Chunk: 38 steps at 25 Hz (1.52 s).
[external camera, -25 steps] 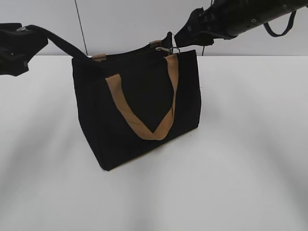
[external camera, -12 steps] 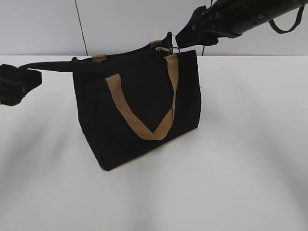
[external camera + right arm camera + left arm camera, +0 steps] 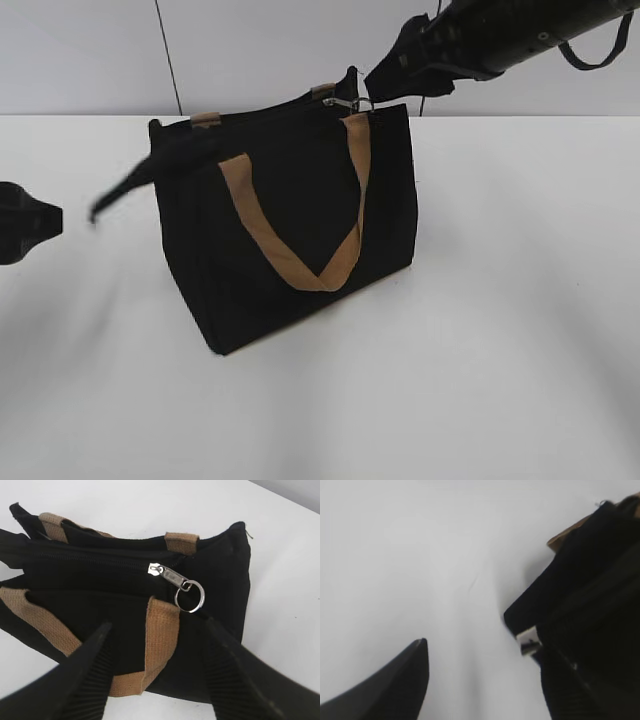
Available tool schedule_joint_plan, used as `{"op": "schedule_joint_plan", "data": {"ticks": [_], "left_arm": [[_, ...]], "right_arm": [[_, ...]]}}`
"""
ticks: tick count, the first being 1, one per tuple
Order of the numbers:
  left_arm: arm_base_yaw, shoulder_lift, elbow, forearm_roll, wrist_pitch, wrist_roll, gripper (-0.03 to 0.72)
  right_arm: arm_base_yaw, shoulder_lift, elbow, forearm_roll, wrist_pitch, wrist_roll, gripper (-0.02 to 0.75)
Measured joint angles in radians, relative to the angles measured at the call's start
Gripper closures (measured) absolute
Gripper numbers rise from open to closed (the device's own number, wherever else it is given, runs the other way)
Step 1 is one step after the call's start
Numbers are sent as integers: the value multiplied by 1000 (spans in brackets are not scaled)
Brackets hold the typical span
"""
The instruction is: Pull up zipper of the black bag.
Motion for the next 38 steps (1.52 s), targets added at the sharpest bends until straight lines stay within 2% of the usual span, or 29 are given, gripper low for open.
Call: {"op": "schedule_joint_plan", "data": {"ticks": [4,7,10,14,19,27,31,35,38], "left_arm": [[0,0,-7,-87,123,1,171],[0,0,-47,-180,245,64,173],[0,0,-125,-260,382,142,173],[0,10,-233,-302,582,164,173],[0,78,-362,-307,848,169,173],[6,111,-473,-299,949,170,176],[57,111,-490,-272,1009,170,185],[130,111,-492,-257,1062,188,190],[143,109,-493,-256,1108,202,192]], "right_arm": [[0,0,0,-33,12,8,321],[0,0,0,-78,30,46,321],[0,-4,0,-132,37,97,321],[0,-31,0,-205,57,169,321],[-47,-69,0,-295,144,318,321],[-232,-120,0,-431,443,477,323],[-312,-140,0,-478,562,507,323],[-373,-144,0,-534,580,541,323],[-384,-185,20,-547,579,547,323]]}}
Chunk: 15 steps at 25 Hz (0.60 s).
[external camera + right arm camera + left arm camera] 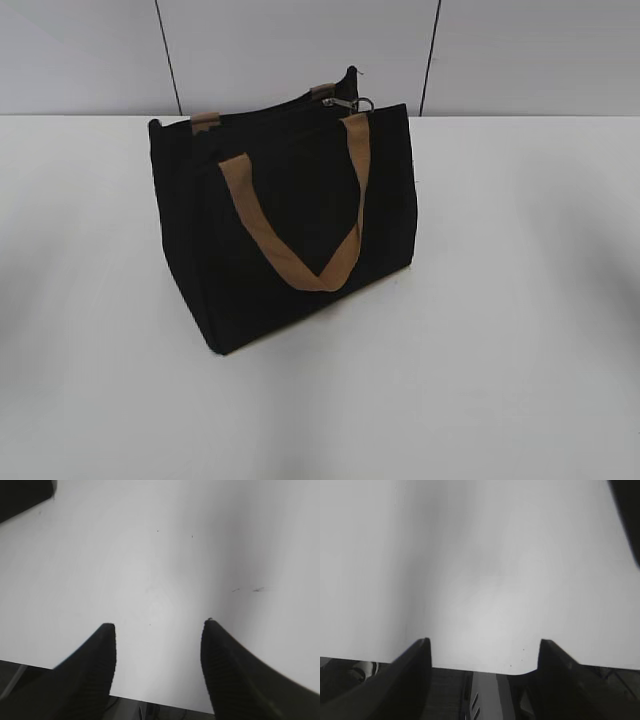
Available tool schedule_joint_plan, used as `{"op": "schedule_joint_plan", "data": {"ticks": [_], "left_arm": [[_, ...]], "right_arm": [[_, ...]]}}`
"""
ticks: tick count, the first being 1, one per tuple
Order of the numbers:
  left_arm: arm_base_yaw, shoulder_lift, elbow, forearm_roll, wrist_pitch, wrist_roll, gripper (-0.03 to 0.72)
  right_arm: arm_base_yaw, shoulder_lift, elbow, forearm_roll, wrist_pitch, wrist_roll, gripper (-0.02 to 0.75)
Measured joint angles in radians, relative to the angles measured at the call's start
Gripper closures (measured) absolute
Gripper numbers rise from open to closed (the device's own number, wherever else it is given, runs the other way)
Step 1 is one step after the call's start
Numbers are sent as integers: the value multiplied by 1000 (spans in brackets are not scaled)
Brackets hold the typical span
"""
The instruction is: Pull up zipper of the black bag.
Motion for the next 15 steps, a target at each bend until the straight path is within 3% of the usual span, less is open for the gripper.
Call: {"op": "schedule_joint_plan", "data": {"ticks": [7,15], "left_arm": [[0,-153,0,-7,14,23,193],[-1,-514,13,-16,19,27,193]], "right_arm": [[-3,-249,230,4,4,14,324],[-3,-607,474,30,10,21,324]]}}
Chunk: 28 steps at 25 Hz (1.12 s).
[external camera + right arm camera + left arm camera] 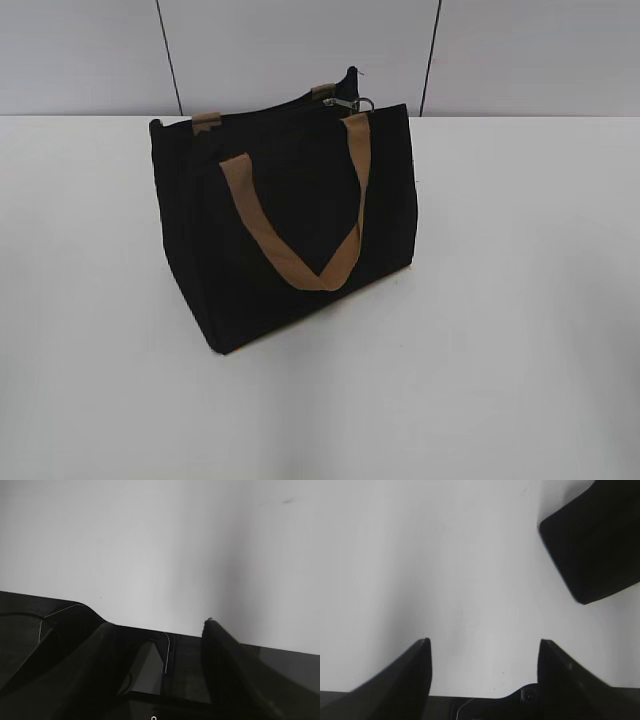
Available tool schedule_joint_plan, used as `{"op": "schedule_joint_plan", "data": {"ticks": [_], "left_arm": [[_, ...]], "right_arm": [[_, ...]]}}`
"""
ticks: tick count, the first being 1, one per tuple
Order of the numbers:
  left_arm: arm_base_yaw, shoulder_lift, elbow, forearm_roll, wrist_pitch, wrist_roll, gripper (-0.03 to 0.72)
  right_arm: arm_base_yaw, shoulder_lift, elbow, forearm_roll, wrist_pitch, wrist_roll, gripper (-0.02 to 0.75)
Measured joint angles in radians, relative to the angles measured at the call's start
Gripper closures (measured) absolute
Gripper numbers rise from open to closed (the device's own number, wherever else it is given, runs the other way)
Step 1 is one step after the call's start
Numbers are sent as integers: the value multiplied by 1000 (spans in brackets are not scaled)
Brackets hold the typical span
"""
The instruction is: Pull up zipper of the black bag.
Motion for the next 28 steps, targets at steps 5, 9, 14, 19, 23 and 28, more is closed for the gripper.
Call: {"op": "schedule_joint_plan", "data": {"ticks": [5,9,14,19,23,28], "left_arm": [[0,-175,129,38,0,0,193],[0,-335,285,89,-40,10,193],[0,-533,408,89,-90,53,193],[0,-717,427,88,-125,98,193],[0,-749,440,44,-142,175,193],[0,-749,445,16,-144,217,193]], "right_arm": [[0,-240,96,3,4,0,324],[0,-410,142,3,5,-1,324],[0,-594,207,3,6,-42,324],[0,-771,275,3,8,-74,324],[0,-867,278,-3,-11,-79,324],[0,-871,303,-11,-78,-80,324]]}}
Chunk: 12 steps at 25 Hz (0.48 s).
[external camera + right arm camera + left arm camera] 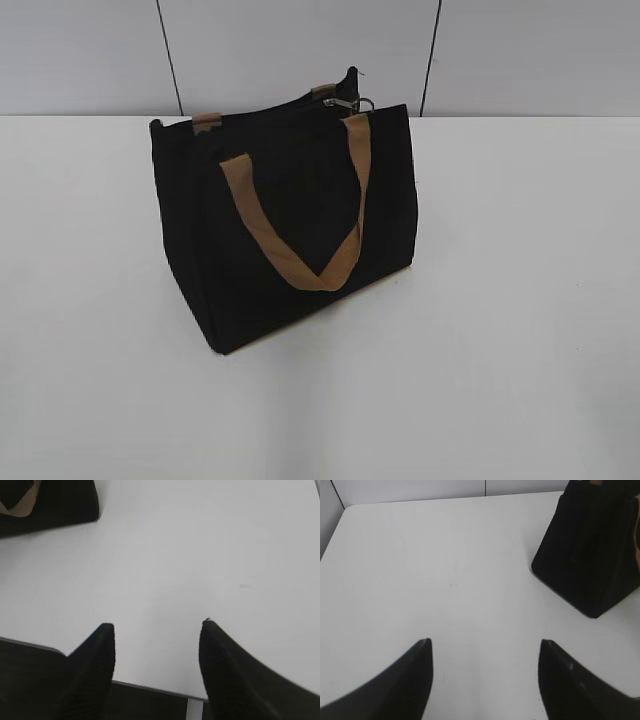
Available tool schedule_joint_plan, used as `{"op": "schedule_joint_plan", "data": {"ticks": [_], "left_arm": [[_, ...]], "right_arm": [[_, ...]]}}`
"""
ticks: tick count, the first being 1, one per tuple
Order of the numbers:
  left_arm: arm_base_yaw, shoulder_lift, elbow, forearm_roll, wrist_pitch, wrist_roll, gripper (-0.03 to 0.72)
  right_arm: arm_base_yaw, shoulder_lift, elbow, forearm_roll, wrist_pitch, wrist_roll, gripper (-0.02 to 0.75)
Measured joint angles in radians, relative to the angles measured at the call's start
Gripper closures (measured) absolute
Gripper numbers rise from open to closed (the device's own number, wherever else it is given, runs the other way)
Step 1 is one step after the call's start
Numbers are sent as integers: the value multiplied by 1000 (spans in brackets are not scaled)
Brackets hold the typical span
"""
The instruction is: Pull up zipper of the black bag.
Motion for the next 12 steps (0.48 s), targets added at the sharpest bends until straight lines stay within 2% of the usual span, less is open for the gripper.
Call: {"op": "schedule_joint_plan", "data": {"ticks": [5,12], "left_arm": [[0,0,0,-2,-1,3,193],[0,0,0,-2,-1,3,193]], "right_arm": [[0,0,14,-34,-31,40,324],[1,0,15,-138,-37,178,324]]}}
